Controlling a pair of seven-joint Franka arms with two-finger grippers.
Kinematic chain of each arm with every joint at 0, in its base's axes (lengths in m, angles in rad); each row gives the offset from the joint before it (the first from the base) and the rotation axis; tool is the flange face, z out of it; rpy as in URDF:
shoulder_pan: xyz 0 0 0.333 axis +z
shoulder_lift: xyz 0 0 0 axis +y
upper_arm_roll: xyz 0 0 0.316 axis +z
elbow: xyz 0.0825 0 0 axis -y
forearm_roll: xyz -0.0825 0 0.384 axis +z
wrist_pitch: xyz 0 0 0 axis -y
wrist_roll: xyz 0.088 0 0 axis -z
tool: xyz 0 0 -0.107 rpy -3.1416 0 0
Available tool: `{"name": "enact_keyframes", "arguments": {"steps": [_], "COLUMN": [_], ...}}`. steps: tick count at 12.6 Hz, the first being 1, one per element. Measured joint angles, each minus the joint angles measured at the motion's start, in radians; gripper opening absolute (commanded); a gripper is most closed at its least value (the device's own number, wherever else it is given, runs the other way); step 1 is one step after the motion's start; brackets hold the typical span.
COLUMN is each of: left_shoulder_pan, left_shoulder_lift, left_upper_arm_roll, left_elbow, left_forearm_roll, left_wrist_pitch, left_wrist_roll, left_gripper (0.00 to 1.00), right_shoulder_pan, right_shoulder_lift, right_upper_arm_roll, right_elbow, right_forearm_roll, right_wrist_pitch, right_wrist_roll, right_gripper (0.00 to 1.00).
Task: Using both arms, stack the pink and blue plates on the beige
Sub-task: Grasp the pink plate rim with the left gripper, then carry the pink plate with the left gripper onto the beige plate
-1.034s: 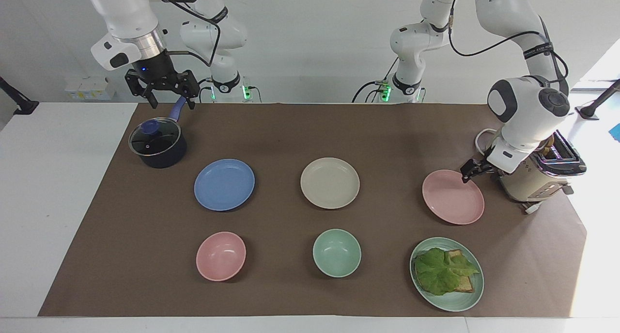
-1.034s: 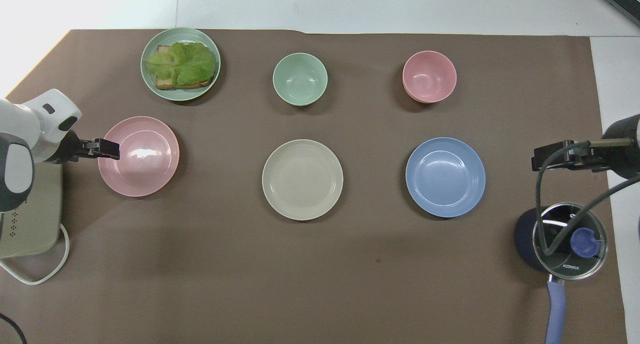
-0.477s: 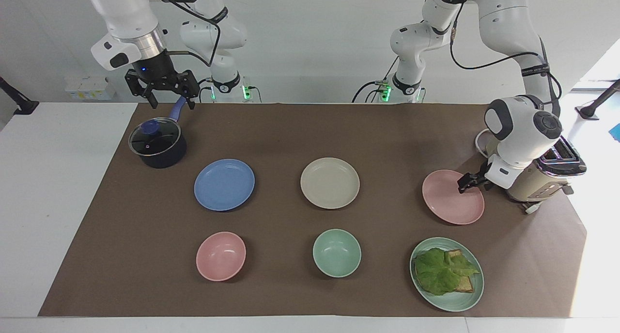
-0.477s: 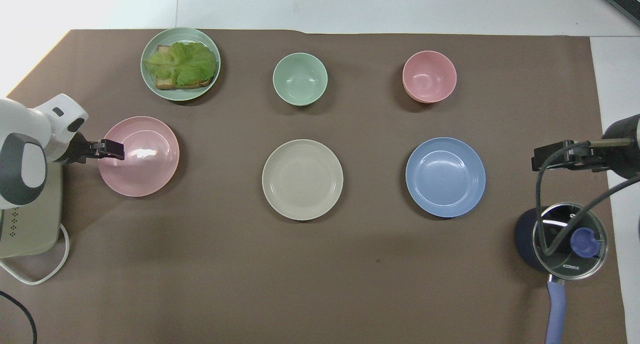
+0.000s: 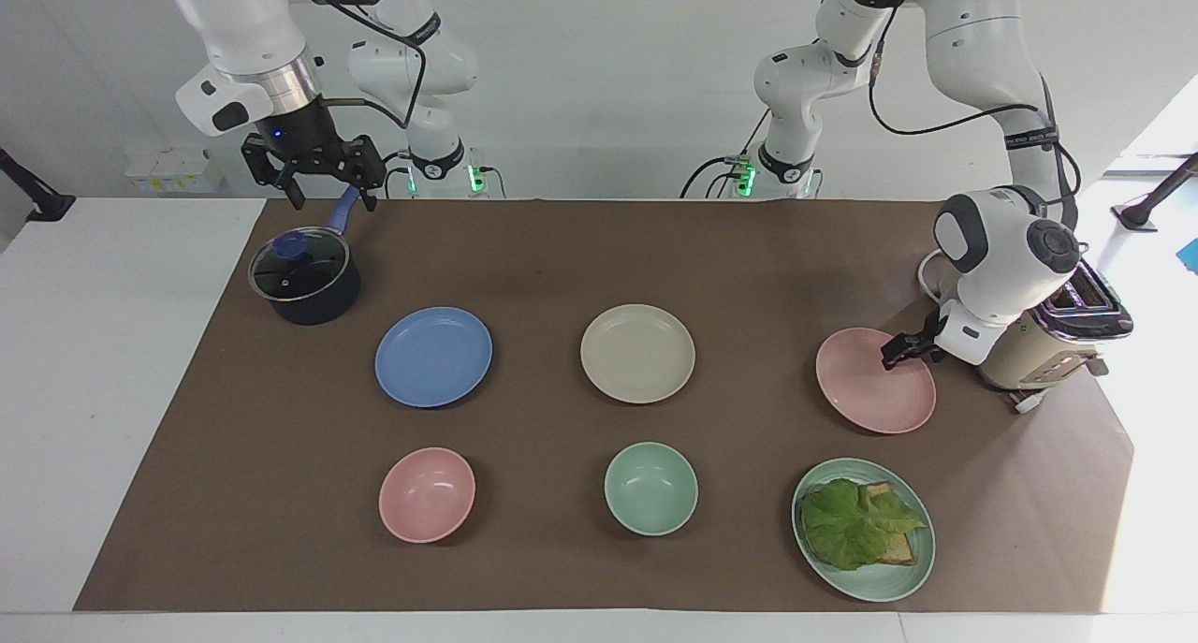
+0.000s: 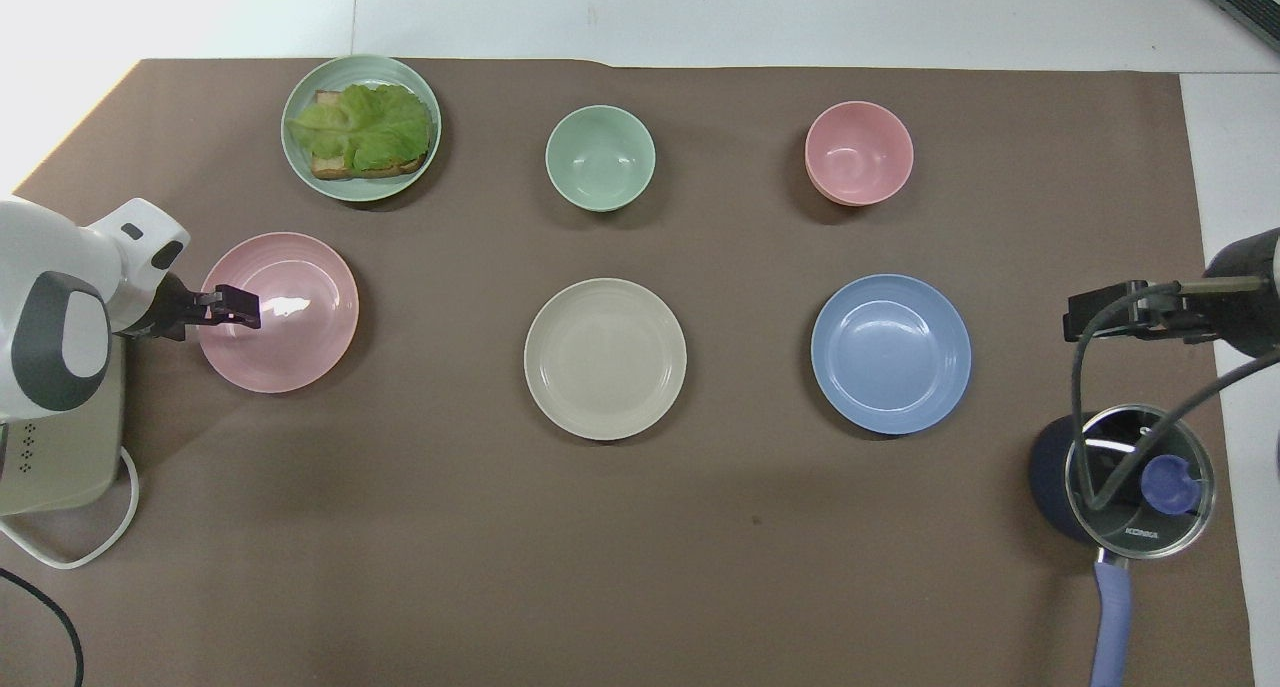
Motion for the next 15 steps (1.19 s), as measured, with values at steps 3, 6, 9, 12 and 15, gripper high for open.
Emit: {"name": "enact_keyframes", "arguments": {"steps": [3,6,9,12,15], "left_shoulder_pan": [0.002,0.002,0.001,0.0,0.0], "left_shoulder_lift": [-0.009,-0.014,-0.023,-0.037,-0.04], "left_upper_arm_roll": [-0.001,-0.005,-0.006,-0.012,-0.02], "left_elbow": [-0.025,-0.028,-0.018,0.026,0.097], "left_forearm_roll": [0.0,0.0,-0.002,-0.003,-0.003], "left_wrist_pitch": [-0.001,-0.004,-0.015,-0.115,-0.239], "left_wrist_roll": [-0.011,-0.013,-0.014,-0.014,-0.014], "left_gripper": [0.25,0.0,0.0,0.0,0.0], "right_shoulder_pan": [0.0,0.0,0.0,0.0,0.0], "right_shoulder_lift": [0.0,0.0,0.0,0.0,0.0], "right_upper_arm_roll": [0.0,0.0,0.0,0.0,0.0], "right_elbow": [0.0,0.0,0.0,0.0,0.0], "right_forearm_roll": [0.0,0.0,0.0,0.0,0.0], "right_wrist_pitch": [0.0,0.0,0.0,0.0,0.0], "right_wrist_roll": [0.0,0.0,0.0,0.0,0.0], "right_gripper": [1.0,1.0,1.0,1.0,1.0]}}
